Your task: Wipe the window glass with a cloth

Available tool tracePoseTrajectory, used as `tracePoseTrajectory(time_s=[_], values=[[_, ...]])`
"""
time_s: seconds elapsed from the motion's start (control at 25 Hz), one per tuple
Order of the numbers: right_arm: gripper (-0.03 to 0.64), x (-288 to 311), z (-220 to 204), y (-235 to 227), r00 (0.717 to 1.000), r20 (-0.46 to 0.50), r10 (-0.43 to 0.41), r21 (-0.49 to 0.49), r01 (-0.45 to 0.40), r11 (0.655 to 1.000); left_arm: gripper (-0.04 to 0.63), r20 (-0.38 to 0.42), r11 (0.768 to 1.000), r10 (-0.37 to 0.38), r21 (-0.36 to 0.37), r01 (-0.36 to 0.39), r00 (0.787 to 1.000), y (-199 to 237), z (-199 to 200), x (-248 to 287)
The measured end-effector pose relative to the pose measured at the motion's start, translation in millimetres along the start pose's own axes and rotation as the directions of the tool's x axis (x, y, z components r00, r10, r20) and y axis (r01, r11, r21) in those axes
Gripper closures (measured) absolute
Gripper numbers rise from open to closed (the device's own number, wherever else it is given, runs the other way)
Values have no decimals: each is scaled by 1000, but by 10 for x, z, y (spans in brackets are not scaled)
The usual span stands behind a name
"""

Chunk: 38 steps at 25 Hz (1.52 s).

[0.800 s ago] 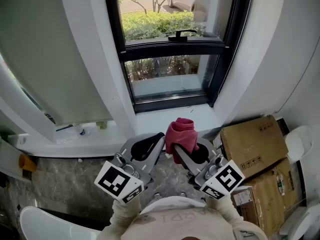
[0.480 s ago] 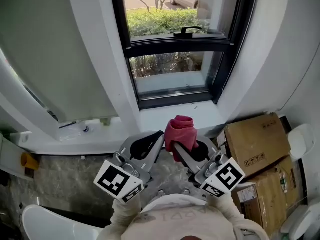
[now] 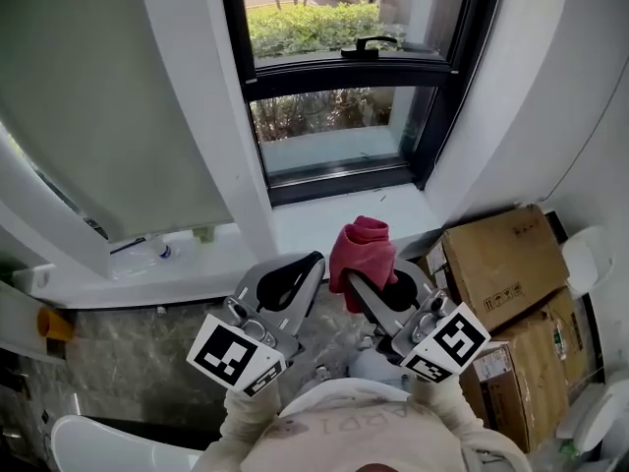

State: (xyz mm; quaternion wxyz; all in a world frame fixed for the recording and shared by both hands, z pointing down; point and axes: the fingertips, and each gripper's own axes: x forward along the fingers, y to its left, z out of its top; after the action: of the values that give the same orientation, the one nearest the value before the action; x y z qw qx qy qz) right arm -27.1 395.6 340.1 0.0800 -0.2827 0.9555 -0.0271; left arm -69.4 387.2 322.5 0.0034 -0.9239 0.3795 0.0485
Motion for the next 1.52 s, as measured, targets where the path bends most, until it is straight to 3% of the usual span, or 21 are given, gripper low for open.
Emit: tracePoseTrajectory(time_s=[0.24,0.56,1.24,1.52], values=[[537,125,-19,-164,1000,-3,7,1,-7,1000,593,-2,1000,16,-11,-16,1000,192,-52,109],[535,509,-51,-607,996,5,92,21,-92,996,593,-18,996,81,26,-81,997,624,-31,497],[535,843,334,-2458,987,53,150,23,-151,988,593,-21,989,120,90,-118,993,1260,108,2321],[537,885,204,-2891,982,64,178,86,-183,979,593,-62,986,148,82,-143,987,1411,-69,2702]])
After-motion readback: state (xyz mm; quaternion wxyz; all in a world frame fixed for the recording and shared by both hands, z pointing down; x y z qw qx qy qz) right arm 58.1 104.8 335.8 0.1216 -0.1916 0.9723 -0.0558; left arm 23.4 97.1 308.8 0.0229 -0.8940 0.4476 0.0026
